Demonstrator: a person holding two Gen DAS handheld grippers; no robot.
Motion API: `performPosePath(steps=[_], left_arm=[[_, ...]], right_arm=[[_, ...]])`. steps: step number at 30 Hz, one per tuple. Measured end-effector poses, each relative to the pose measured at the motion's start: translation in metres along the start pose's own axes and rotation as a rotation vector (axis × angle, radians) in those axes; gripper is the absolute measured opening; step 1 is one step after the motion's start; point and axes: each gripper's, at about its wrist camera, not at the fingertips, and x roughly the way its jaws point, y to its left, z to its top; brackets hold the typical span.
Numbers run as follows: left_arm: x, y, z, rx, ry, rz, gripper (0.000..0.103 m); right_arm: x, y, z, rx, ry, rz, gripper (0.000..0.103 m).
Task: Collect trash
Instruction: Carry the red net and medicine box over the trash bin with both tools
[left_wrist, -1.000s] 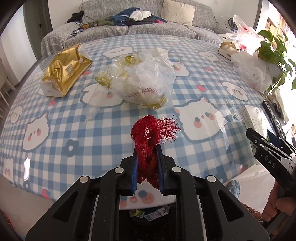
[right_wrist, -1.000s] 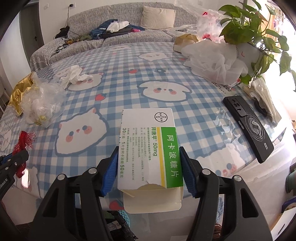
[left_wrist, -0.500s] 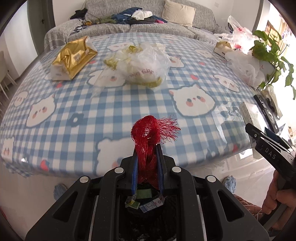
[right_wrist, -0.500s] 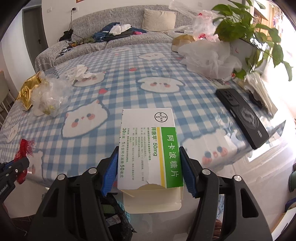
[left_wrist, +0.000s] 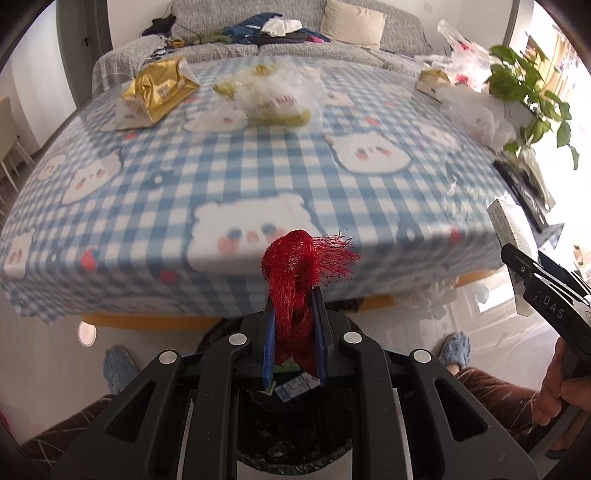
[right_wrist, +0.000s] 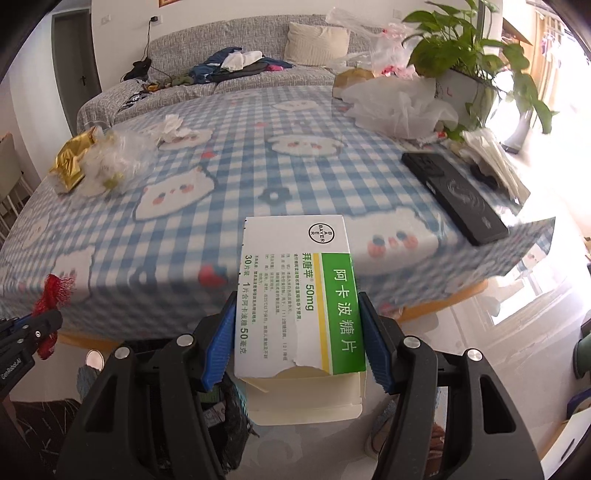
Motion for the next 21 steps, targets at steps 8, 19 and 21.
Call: performPosePath(steps=[8, 19, 21], left_arm=[[0.004, -0.001, -0.027, -0.010, 0.024, 0.005, 0.016], [0.035, 0.010, -0.069, -0.030, 0.092, 0.035, 0.016], [0.043, 0.014, -0.077, -0.047, 0.113, 0.029, 0.016]], right_arm=[[-0.004, 0.007, -0.031, -0.019, 0.019, 0.008, 0.059], [0.012, 0.011, -0.071, -0.019, 0.092, -0.004, 0.059], [0.015, 0.012, -0.078, -0.012, 0.110, -0.007, 0.059]])
